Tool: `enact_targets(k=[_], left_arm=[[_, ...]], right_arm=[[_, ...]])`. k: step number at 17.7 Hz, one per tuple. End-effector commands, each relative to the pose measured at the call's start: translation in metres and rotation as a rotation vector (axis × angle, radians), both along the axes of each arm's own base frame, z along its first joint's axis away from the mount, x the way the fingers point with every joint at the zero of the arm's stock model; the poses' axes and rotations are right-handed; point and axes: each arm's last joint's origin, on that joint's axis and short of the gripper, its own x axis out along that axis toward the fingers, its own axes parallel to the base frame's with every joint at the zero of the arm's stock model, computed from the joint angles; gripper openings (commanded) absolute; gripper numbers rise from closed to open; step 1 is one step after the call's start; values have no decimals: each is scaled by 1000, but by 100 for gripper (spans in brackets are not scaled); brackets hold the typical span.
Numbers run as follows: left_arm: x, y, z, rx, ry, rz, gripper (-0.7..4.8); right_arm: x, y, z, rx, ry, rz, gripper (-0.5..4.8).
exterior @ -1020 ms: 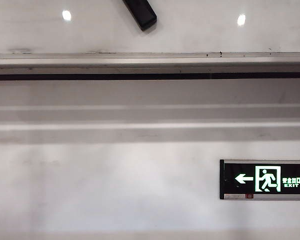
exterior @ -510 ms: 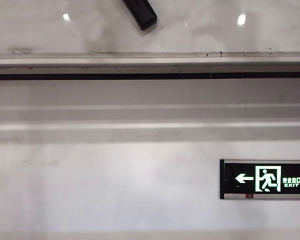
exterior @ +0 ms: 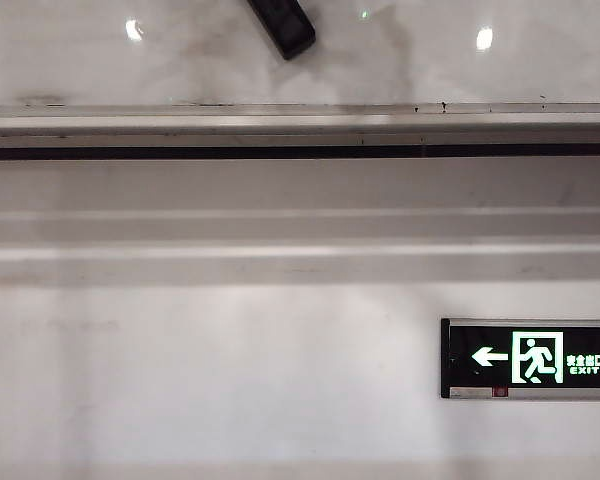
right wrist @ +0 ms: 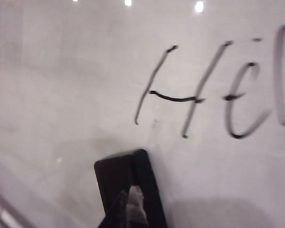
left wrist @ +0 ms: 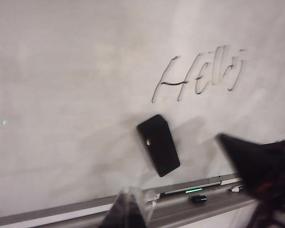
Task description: Wipe the whiteboard clean using the black magnetic whiteboard eraser attached to the whiteboard.
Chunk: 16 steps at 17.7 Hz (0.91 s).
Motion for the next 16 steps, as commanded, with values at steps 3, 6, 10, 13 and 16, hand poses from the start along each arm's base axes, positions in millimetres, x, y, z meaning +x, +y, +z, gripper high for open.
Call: enact_targets(k=[3,6,10,13,16], left_arm=[[-2,0,2,-1,-16,-11,-5],[-2,0,2,-1,-16,-15,-5],[-2,0,3,1,-18,-32,-5],[-2,0,3,1,-20,-32,-5],[-2,0,5,-2,-38,-32,-5]], right_arm=[[29,25,-30,-52,-75,-75,479],[50,38,-41,-115,-111,-189,479],[76,55,-47,-124,-120,-196,479],[88,60,-51,-157,-93,-277,479],[90,60,-57,-216,-55,-325,208]])
